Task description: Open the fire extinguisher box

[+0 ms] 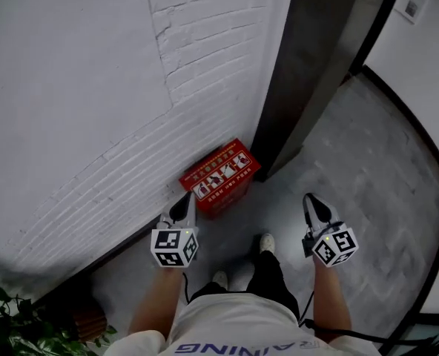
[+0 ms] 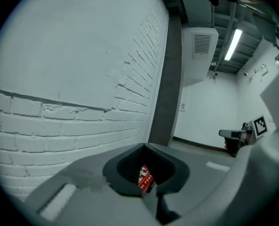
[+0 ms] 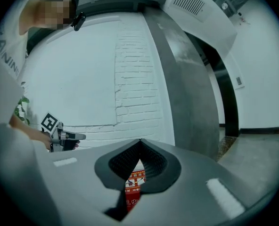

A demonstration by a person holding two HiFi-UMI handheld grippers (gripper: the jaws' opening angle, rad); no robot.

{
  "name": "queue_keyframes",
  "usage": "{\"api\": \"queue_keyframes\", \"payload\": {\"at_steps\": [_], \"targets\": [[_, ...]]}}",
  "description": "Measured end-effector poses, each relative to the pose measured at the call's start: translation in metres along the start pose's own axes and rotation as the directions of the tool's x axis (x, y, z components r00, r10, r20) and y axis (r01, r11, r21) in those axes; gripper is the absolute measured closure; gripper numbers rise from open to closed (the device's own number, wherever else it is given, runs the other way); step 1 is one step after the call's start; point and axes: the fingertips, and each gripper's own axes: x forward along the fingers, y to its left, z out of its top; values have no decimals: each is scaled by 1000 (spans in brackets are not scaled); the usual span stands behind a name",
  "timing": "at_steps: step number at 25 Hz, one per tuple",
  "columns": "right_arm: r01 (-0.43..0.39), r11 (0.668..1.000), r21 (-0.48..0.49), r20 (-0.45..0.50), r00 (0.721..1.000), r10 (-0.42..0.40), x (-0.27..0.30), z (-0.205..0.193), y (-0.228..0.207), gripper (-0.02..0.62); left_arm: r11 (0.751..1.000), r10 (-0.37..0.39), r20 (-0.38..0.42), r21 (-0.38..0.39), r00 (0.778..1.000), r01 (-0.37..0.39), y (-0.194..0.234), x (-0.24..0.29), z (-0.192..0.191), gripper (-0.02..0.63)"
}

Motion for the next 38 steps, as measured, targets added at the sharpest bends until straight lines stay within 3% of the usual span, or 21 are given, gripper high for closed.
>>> {"api": "queue_keyframes", "payload": {"at_steps": [4, 8, 14, 17, 21, 24, 33, 38], "targets": [[-119, 993, -2, -15, 993, 119, 62, 5, -21, 591, 994, 110, 12, -10, 994, -110, 16, 21, 8, 603], [-251, 968, 1, -56, 966, 251, 121, 8, -50, 591, 971, 236, 18, -32, 972, -236, 20, 48, 17, 603], [-464, 886, 8, -135, 877, 461, 192, 9, -77, 591, 897, 437, 35, -83, 899, -433, 19, 67, 20, 603], [-529, 848, 9, -163, 836, 523, 217, 4, -81, 591, 856, 512, 29, -100, 858, -507, 24, 65, 11, 603], [-574, 819, 17, -208, 799, 565, 234, -18, -83, 591, 802, 585, -14, -136, 811, -582, 30, 50, -16, 603], [-580, 814, 19, -247, 787, 566, 243, -41, -87, 591, 780, 608, -48, -149, 793, -608, 36, 44, -44, 603], [-614, 789, -2, -358, 738, 573, 256, -138, -96, 591, 778, 607, -127, -107, 785, -619, 58, 63, -146, 603], [-608, 794, -7, -381, 736, 560, 262, -204, -113, 591, 773, 613, -132, -102, 779, -626, 72, 74, -203, 603]]}}
